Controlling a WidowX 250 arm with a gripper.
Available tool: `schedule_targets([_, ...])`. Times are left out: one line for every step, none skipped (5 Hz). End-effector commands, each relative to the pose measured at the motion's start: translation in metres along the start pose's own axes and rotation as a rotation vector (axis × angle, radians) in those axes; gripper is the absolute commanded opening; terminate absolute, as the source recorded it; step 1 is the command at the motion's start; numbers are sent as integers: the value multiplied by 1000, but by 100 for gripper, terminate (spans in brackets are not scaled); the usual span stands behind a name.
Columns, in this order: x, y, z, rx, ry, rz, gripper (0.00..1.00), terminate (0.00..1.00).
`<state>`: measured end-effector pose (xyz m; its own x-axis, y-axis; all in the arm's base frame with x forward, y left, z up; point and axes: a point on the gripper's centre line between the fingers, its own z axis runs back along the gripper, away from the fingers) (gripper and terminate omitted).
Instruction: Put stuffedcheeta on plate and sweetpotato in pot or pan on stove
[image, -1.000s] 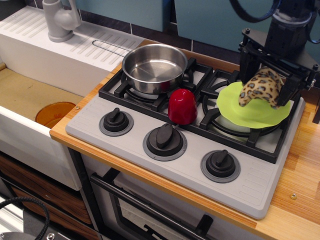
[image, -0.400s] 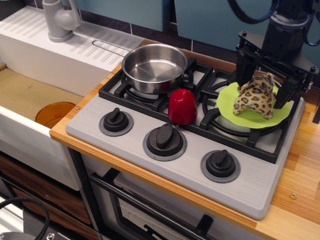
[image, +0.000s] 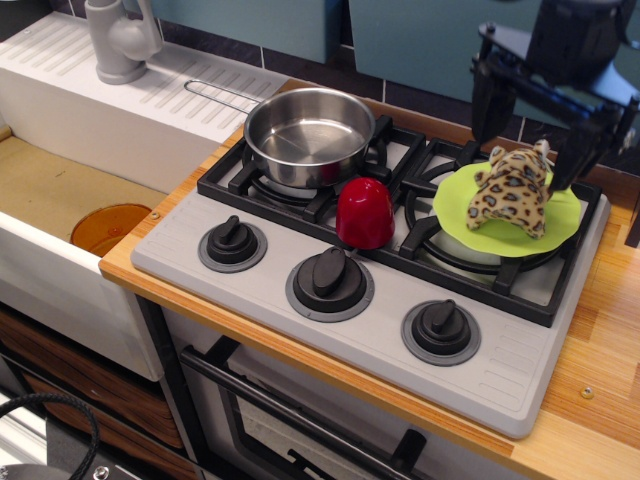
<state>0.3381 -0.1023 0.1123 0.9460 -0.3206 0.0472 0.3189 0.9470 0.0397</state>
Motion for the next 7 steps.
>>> schedule_targets([0,11,35,8,-75,-17,100,0])
schedule_targets([0,11,35,8,-75,-17,100,0])
schedule_targets([0,11,35,8,-75,-17,100,0])
schedule_targets([-13,22,30,54,-104,8,100,0])
schedule_targets([-22,41,23,135,-141,40,100,0])
schedule_targets([-30,51,16,175,-170,61,100,0])
schedule_targets([-40,59,8,211,-174,85,100,0])
